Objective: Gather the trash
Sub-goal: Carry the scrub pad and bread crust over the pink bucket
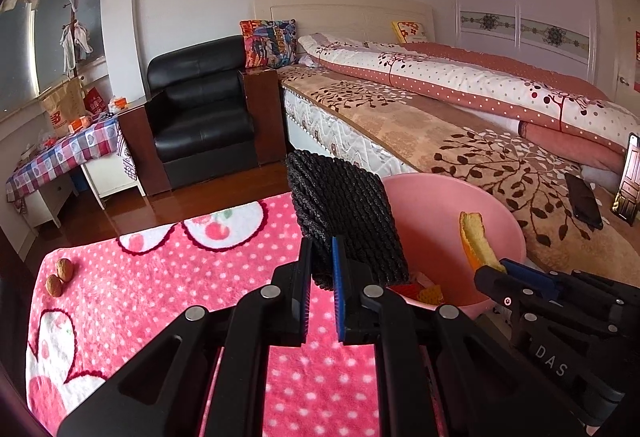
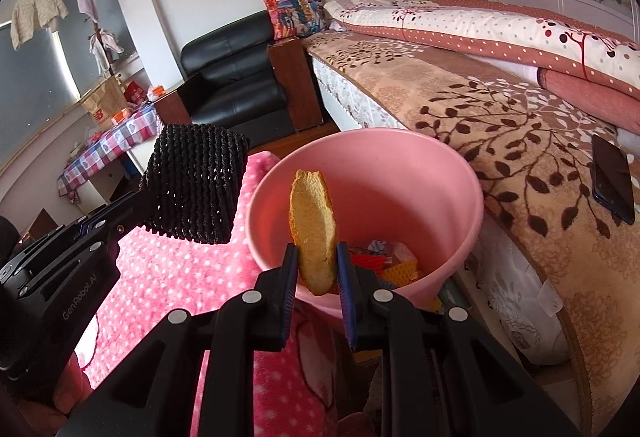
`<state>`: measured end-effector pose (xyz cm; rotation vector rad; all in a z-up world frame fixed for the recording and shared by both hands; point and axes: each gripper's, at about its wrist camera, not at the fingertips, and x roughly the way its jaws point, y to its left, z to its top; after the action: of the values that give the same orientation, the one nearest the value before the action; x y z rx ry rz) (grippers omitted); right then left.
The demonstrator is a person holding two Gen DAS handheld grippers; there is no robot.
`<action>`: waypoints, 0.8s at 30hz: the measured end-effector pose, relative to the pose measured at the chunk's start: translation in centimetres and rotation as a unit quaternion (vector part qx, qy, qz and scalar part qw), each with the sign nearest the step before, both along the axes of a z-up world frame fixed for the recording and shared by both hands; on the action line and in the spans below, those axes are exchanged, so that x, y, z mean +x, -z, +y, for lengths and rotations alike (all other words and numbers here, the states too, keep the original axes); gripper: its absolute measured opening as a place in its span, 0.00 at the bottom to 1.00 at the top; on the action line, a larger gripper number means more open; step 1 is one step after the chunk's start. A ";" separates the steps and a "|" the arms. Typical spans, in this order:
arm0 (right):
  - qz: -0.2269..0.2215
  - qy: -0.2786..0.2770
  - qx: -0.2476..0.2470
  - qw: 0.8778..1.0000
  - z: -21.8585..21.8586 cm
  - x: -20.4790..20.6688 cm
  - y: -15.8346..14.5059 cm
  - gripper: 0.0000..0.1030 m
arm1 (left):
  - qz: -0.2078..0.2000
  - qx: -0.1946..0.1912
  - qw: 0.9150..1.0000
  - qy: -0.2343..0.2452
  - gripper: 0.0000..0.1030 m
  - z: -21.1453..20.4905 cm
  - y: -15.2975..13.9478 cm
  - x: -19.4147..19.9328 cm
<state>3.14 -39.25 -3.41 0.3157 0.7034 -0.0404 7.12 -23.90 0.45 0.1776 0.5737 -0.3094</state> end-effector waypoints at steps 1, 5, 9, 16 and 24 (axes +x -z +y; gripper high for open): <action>0.001 0.003 0.000 1.000 -0.3 0.1 0.2 0.18 | 0.001 0.002 1.000 0.002 0.09 -0.3 0.2 0.2; 0.006 0.010 0.000 1.000 -1.3 0.8 0.8 0.18 | 0.007 0.015 1.000 0.009 0.09 -1.7 1.0 0.8; 0.009 0.013 -0.002 1.000 -1.8 1.3 1.3 0.19 | 0.015 0.027 0.999 0.012 0.09 -3.0 1.9 1.6; 0.018 0.016 -0.004 1.000 -2.3 2.4 2.3 0.19 | 0.022 0.040 0.999 0.020 0.09 -4.8 2.9 2.6; 0.025 0.022 -0.005 0.999 -3.3 3.7 3.2 0.19 | 0.039 0.047 0.998 0.022 0.09 -5.8 4.1 3.8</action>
<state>6.79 -42.51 -6.62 0.3213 0.7456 -0.0930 10.89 -29.71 -3.68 0.2703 0.6623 -0.3337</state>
